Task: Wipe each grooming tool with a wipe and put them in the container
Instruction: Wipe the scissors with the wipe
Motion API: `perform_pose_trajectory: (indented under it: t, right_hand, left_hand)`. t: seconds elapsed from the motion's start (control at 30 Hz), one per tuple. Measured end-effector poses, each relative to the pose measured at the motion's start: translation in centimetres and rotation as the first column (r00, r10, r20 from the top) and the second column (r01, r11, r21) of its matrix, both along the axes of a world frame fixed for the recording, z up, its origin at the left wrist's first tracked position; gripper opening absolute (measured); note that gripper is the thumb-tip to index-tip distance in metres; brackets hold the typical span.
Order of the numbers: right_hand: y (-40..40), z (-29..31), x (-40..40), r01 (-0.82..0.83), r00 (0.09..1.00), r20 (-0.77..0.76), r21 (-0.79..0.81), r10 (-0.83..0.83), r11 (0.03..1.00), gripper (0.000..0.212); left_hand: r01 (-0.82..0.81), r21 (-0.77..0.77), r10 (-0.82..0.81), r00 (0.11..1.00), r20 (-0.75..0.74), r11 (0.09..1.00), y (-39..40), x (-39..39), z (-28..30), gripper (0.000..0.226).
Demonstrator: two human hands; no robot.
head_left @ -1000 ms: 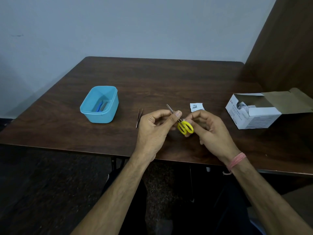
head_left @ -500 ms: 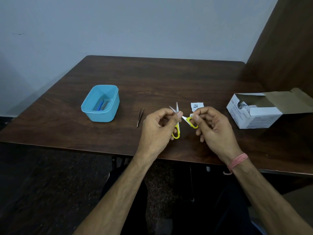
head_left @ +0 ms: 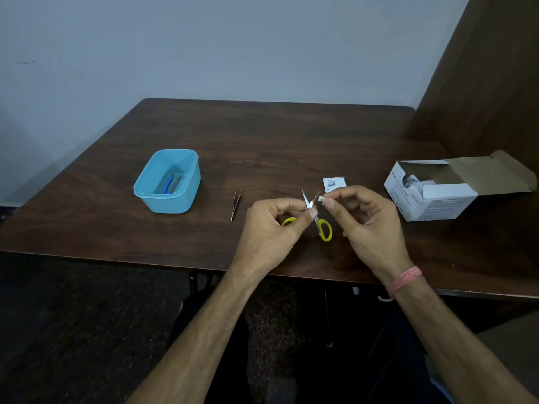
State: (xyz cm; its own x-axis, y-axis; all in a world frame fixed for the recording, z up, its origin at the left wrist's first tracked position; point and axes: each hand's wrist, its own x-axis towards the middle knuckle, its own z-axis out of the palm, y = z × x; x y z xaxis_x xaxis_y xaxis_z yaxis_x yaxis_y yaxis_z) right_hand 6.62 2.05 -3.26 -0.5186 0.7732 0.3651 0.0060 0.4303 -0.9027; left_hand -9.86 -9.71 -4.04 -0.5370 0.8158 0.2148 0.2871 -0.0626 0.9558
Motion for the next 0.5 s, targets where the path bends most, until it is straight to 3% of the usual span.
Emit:
perform_pose_trajectory:
  t: [0.13,0.5]
  right_hand:
    - [-0.39,0.04,-0.36,-0.060,0.998,-0.010,-0.039,0.059,0.997,0.008]
    - [-0.36,0.17,-0.26,0.003,0.996,-0.088,-0.067,-0.009,0.998,0.007]
  left_hand:
    - [0.053,-0.022,-0.053,0.998,-0.029,0.998,-0.06,-0.05,0.12,0.006]
    - [0.107,-0.042,-0.110,0.991,-0.076,0.993,-0.37,0.08,0.37,0.009]
